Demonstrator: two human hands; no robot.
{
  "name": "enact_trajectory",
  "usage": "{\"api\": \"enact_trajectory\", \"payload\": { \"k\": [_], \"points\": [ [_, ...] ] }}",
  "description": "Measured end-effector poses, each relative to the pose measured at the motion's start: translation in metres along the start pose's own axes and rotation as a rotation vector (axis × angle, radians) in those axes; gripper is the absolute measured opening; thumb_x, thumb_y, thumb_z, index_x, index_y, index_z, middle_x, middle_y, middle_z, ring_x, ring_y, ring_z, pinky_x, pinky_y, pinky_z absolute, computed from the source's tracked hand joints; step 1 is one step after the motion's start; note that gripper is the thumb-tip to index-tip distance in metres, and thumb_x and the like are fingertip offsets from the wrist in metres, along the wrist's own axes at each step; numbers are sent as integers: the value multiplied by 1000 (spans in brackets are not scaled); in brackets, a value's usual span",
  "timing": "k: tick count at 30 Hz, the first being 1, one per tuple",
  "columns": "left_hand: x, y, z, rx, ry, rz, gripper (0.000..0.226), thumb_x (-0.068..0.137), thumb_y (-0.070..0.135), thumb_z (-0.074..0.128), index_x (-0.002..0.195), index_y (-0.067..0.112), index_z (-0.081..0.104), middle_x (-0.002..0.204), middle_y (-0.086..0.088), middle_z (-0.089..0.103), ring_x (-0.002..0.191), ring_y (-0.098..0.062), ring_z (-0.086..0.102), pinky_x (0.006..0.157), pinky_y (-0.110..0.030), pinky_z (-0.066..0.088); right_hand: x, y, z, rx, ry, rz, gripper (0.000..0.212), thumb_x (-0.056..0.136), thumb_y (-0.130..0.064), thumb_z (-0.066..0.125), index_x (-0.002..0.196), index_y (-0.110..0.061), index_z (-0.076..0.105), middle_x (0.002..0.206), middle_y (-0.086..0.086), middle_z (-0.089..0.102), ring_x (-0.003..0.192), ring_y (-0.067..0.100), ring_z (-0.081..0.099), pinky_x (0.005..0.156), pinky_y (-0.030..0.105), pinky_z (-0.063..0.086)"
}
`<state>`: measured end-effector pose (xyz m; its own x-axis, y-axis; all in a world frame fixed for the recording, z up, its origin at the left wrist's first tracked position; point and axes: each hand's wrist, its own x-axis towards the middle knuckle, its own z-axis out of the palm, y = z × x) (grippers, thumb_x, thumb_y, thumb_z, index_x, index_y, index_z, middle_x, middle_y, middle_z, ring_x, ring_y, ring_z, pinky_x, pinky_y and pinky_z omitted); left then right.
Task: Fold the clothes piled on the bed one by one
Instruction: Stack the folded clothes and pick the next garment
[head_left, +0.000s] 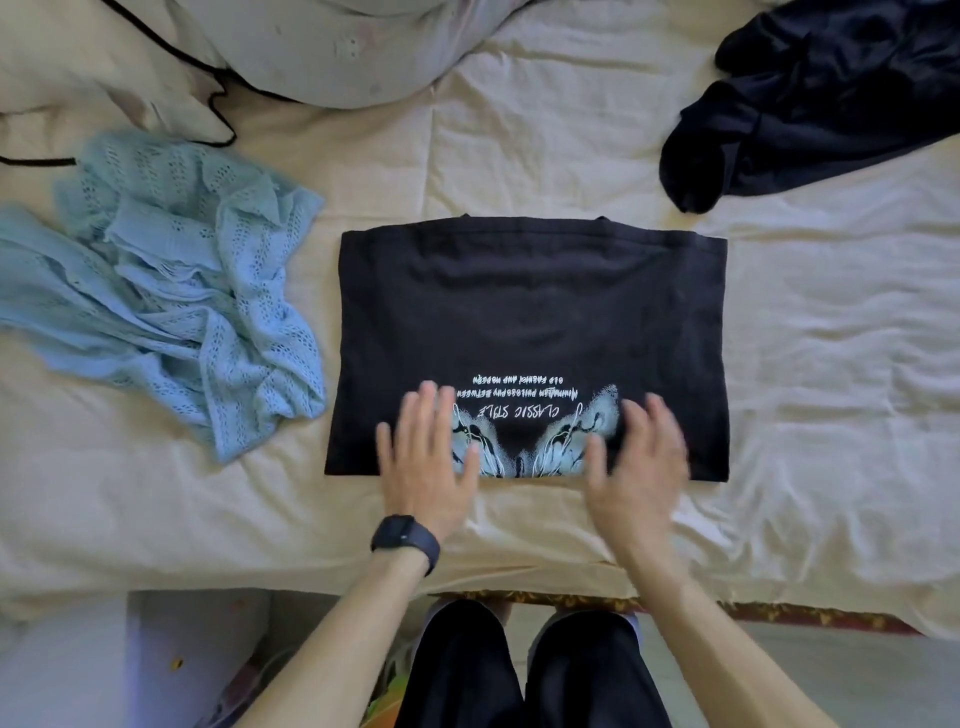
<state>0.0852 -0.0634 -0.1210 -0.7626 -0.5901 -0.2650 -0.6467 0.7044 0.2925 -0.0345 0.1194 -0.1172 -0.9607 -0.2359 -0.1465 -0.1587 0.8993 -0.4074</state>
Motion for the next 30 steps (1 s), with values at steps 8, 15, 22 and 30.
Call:
{"api": "enact_trajectory", "payload": {
  "k": [8, 15, 22, 30],
  "points": [
    [54, -57, 31, 267, -207, 227, 62, 99, 58, 22, 158, 40, 11, 167, 6, 4, 154, -20, 9, 120, -53, 11, 84, 18, 66, -396, -266, -369, 68, 101, -65, 32, 162, -37, 21, 172, 1, 8, 158, 22, 6, 124, 58, 6],
    [132, -18, 23, 260, 10, 228, 62, 100, 47, 32, 159, 31, 21, 168, -3, 13, 154, -26, 13, 118, -62, 10, 143, 26, 45, -342, -121, 10, 72, 101, -61, 24, 164, -32, 6, 172, 5, -7, 158, 23, -9, 123, 63, -5],
    [217, -21, 17, 238, -37, 58, 58, 103, 54, 21, 158, 43, 8, 169, 1, 1, 155, -26, 1, 122, -59, 0, 182, -13, 81, -323, -231, -388, 66, 103, -65, 22, 163, -39, 10, 172, -2, 1, 158, 19, -5, 125, 54, -5],
    [162, 4, 10, 287, 19, -3, 60, 103, 45, 31, 159, 34, 16, 168, -7, 7, 154, -30, 8, 118, -65, 8, 200, 79, -2, -352, -242, -67, 65, 102, -63, 9, 161, -41, -8, 170, -2, -18, 155, 18, -20, 123, 60, -9]
  ]
}}
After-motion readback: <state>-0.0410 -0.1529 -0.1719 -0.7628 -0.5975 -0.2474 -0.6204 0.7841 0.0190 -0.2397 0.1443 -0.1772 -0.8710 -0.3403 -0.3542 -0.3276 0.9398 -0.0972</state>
